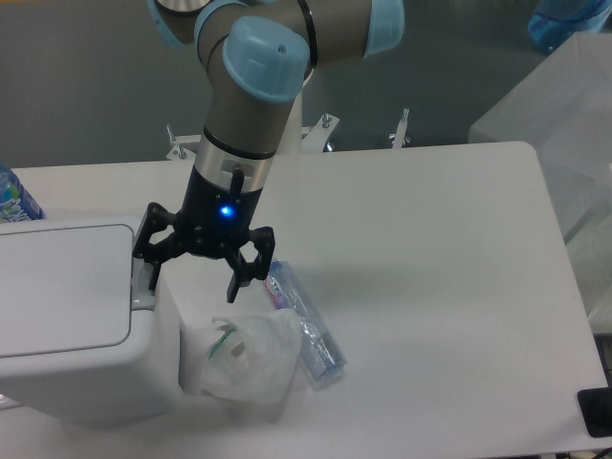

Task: Open the trash can
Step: 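Push the lid open with the gripper and lift away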

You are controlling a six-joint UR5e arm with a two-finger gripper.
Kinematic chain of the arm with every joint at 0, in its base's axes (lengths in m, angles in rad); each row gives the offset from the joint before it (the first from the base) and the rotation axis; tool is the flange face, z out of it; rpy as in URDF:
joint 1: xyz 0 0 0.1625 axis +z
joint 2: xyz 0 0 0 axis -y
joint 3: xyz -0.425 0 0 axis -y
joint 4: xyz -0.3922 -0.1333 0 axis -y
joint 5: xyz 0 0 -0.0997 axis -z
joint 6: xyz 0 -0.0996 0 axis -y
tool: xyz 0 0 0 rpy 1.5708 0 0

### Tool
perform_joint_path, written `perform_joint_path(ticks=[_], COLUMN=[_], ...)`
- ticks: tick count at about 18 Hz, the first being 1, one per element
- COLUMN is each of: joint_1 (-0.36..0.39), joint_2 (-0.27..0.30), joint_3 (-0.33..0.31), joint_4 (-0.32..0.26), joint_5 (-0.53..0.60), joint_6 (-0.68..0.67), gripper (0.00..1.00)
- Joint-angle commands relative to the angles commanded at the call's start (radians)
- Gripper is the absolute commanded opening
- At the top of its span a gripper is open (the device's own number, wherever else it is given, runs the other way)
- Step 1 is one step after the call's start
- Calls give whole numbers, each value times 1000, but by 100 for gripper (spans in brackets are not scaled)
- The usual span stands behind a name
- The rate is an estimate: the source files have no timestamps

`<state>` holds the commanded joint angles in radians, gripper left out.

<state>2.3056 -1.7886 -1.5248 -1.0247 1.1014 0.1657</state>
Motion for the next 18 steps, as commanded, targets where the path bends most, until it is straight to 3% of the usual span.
perform_joint_path(ticks=[7, 14, 16, 18], joint_1=[0, 24, 64, 69], joint_2=[-5, -41, -52, -58], joint_3=[12, 156, 187, 190], joint_4=[2, 38, 37, 32], joint_5=[0, 6, 72, 177], joint_6=[2, 23, 58, 179], gripper=[100, 100, 100, 100])
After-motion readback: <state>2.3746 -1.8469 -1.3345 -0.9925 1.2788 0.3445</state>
